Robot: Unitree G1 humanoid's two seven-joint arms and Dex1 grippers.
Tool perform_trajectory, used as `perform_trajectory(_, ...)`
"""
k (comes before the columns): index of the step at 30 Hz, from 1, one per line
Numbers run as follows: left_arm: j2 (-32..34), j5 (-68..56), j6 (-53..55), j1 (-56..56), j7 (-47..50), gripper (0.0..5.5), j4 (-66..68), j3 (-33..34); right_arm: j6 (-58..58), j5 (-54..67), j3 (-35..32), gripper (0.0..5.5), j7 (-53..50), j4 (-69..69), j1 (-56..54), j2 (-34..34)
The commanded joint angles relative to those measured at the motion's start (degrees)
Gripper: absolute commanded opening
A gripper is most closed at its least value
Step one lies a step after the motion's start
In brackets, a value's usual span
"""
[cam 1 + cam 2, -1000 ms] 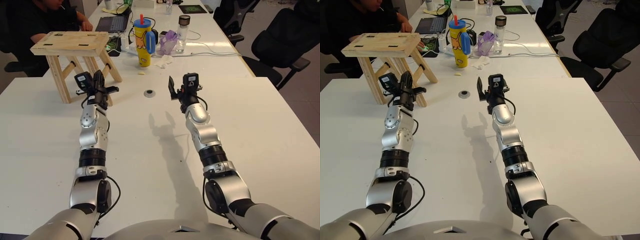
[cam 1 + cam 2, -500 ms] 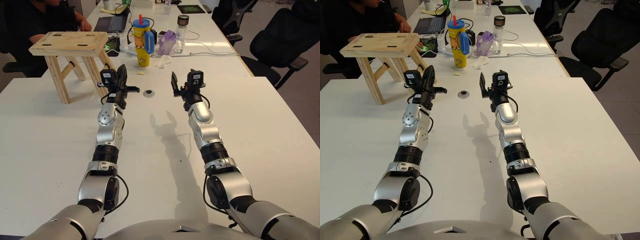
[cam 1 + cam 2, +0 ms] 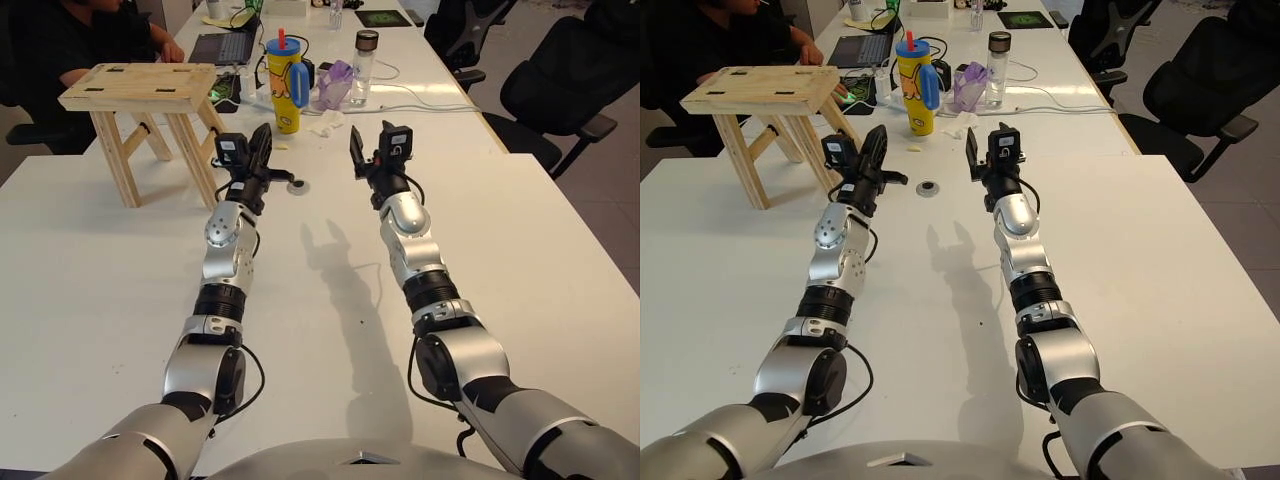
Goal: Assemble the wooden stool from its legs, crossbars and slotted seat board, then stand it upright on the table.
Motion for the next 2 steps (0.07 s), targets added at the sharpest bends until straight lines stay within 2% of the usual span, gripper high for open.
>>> perform_trajectory(1,0.39,1.2,-2.3,-2.31,-0.15,0.0,2.53,-0.06,-1.27,0.25,-0.62,2.33,0.2,0.68,-1.33,-0.62)
perform_trajectory(2,0.37,1.47,-2.77,-2.52,-0.16,0.0,2.89,-0.2,-1.44,0.34,-0.76,2.13,0.14,0.63,-1.25,-0.7)
